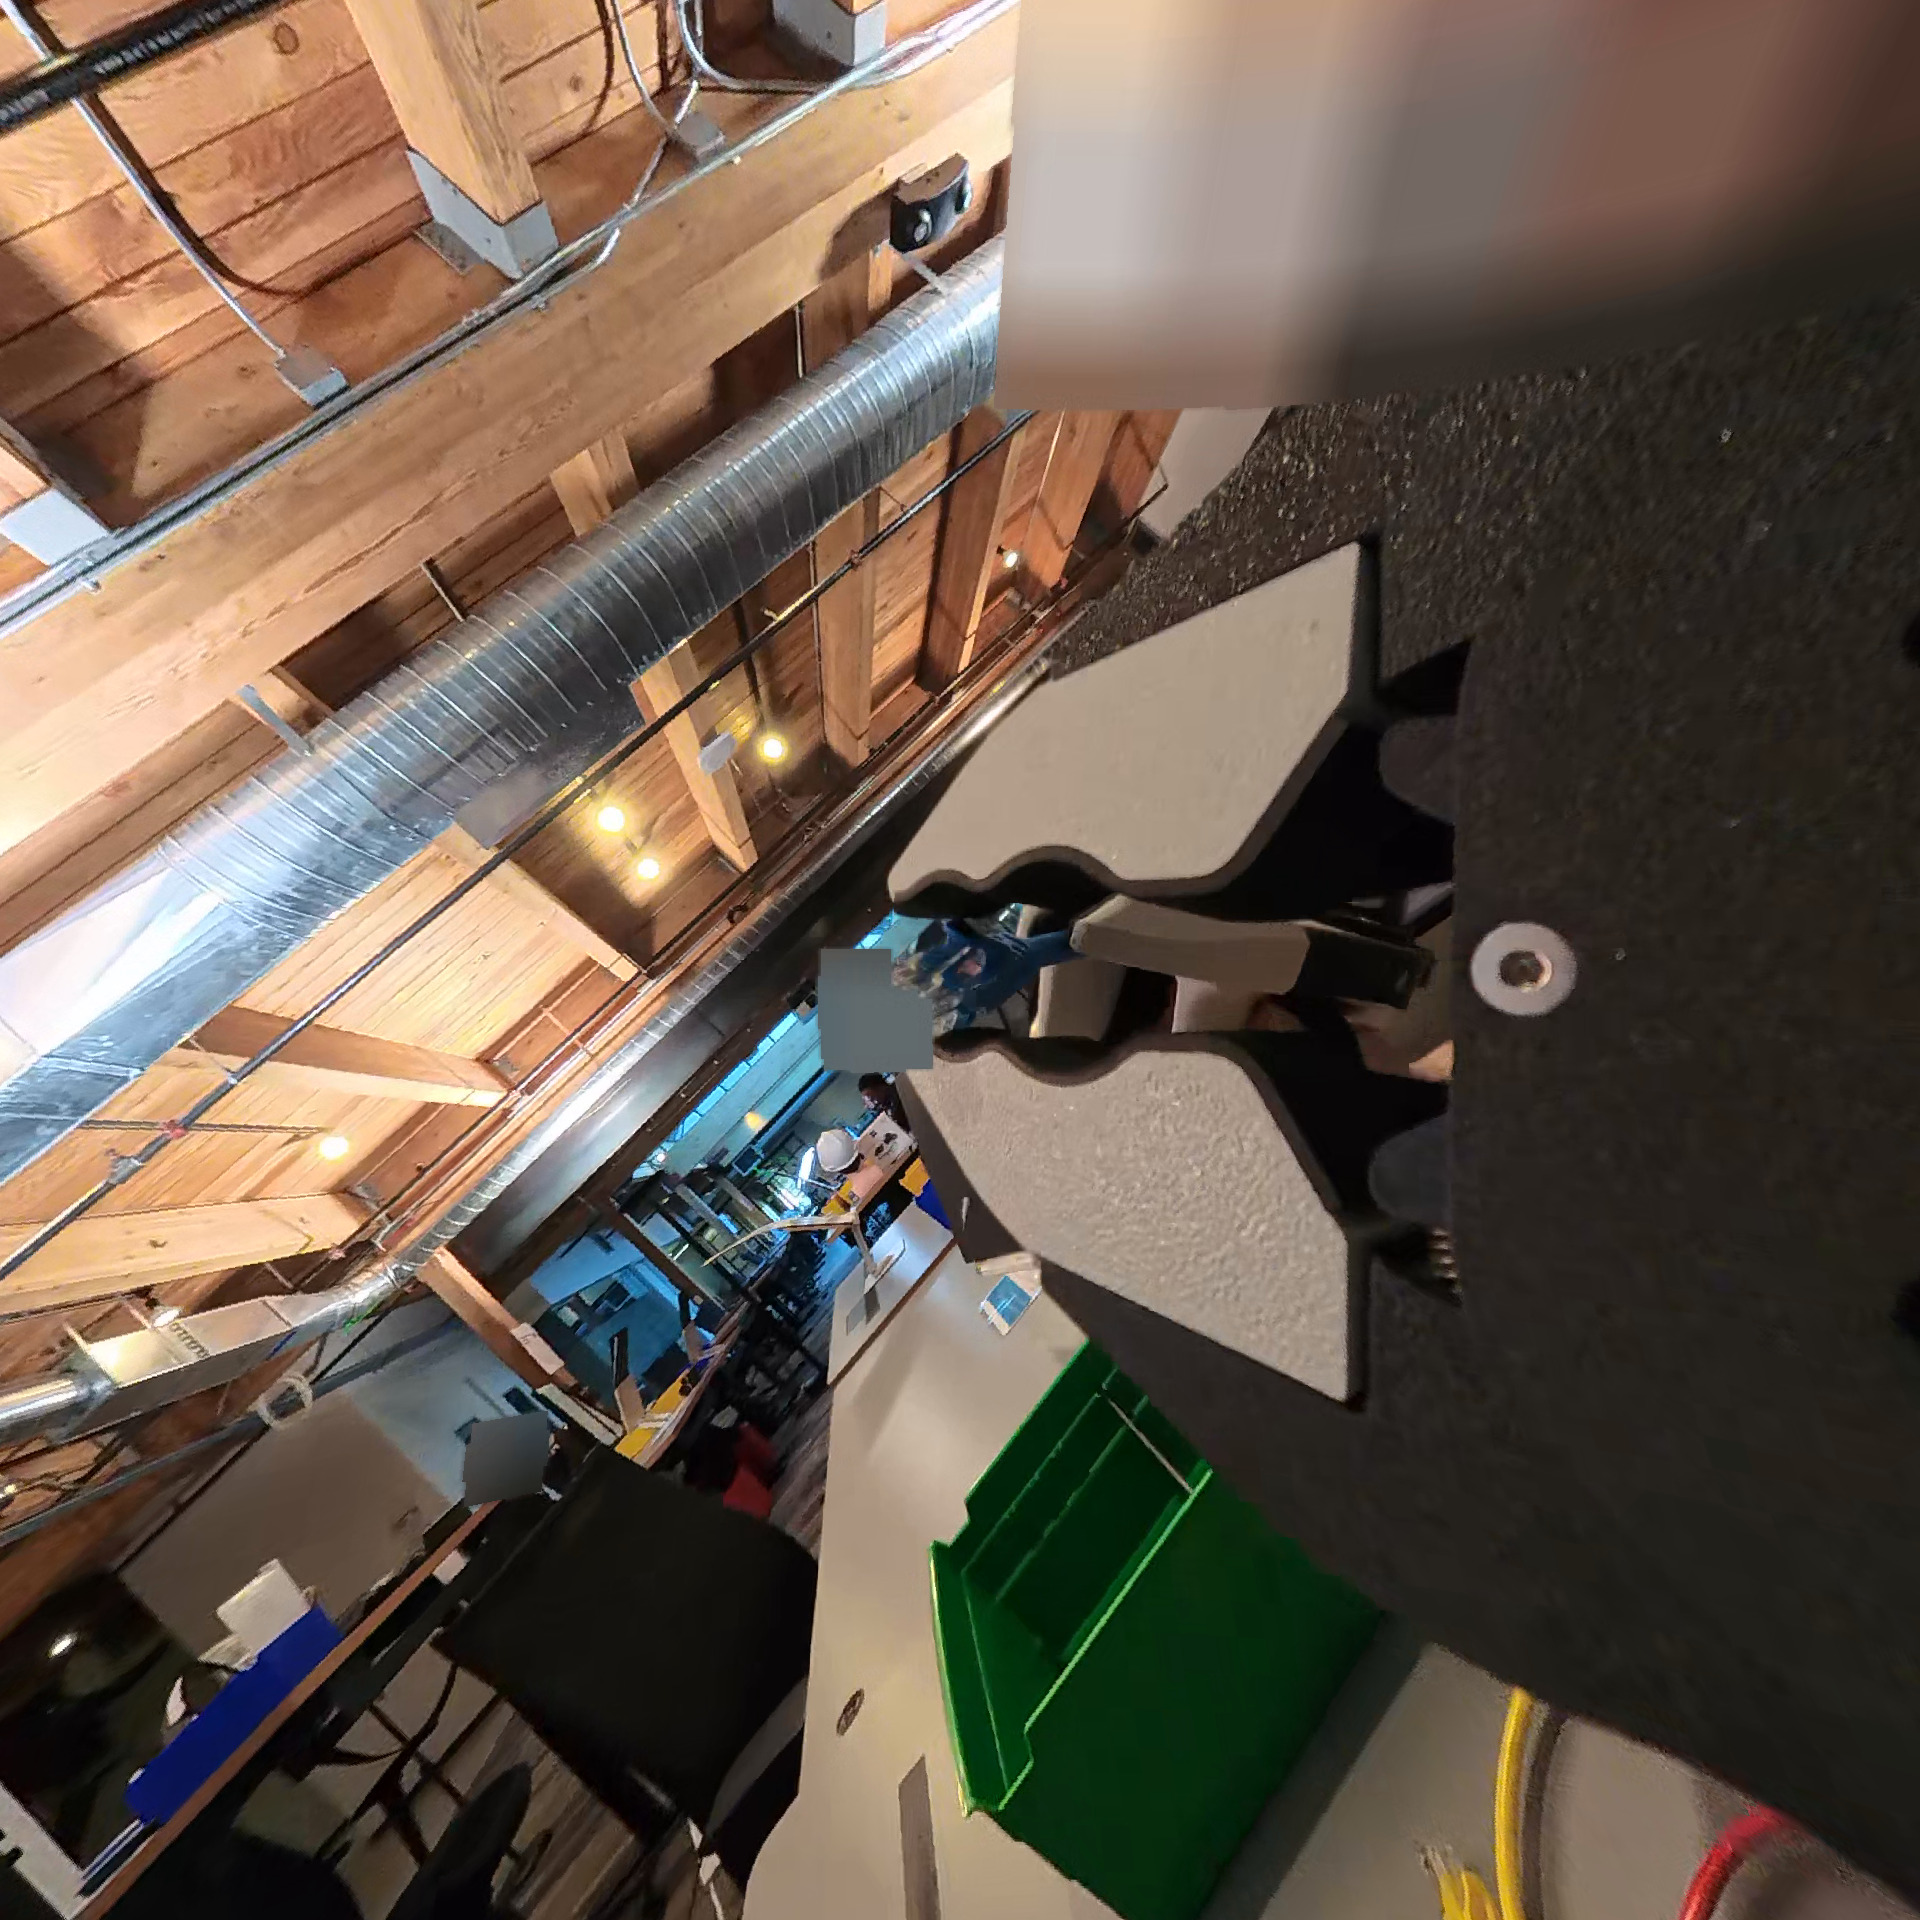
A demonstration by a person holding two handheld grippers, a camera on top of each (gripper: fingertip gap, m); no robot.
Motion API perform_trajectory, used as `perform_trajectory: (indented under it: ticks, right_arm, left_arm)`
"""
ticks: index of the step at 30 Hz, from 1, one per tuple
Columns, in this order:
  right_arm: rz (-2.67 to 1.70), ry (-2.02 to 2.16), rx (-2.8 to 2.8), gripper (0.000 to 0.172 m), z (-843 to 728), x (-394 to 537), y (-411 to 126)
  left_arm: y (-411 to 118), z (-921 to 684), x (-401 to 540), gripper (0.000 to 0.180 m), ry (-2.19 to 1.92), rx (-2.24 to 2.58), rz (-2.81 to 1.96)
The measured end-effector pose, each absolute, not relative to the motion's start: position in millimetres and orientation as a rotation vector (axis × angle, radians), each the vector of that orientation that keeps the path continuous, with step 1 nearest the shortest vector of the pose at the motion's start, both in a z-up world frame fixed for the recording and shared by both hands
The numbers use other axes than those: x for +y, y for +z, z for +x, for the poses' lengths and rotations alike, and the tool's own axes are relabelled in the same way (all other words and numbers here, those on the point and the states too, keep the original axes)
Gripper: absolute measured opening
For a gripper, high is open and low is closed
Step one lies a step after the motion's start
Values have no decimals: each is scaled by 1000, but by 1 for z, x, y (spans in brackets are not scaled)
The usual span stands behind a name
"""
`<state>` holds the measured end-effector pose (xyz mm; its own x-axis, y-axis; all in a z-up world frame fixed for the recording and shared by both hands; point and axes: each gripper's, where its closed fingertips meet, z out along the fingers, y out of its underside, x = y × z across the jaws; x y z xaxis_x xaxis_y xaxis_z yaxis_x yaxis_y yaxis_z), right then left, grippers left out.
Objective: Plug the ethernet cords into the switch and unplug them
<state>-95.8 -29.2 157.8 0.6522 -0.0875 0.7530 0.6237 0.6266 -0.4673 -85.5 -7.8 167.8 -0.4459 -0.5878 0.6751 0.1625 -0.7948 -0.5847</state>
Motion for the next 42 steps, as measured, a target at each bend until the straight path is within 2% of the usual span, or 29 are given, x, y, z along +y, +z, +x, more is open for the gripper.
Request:
perform_trajectory:
  ticks: [1, 4, 5, 9, 13, 16, 19, 42]
  right_arm:
    - [-822, -402, -761, 6, -95, -28, 161]
    - [-934, -128, -728, 6, -88, -24, 174]
    - [-964, -25, -694, 6, -84, -22, 180]
    - [-1019, 341, -638, 6, -77, -25, 188]
    - [-1023, 447, -630, 6, -70, -28, 182]
    - [-1028, 443, -632, 6, -67, -27, 178]
    - [-1049, 399, -658, 7, -68, -24, 172]
    - [-1052, 460, -644, 7, -64, -25, 170]
  left_arm:
    - [168, -87, -7, 19, -2242, 637, -1310]
    - [176, -91, -9, 46, -2179, 740, -1259]
    - [178, -93, -9, 47, -2167, 753, -1234]
    - [181, -98, -8, 35, -2156, 820, -1172]
    - [177, -103, -2, 8, -2180, 846, -1171]
    - [171, -99, -3, 8, -2193, 882, -1219]
    - [163, -94, -8, 19, -2195, 939, -1273]
    - [160, -94, -5, 11, -2127, 972, -1237]
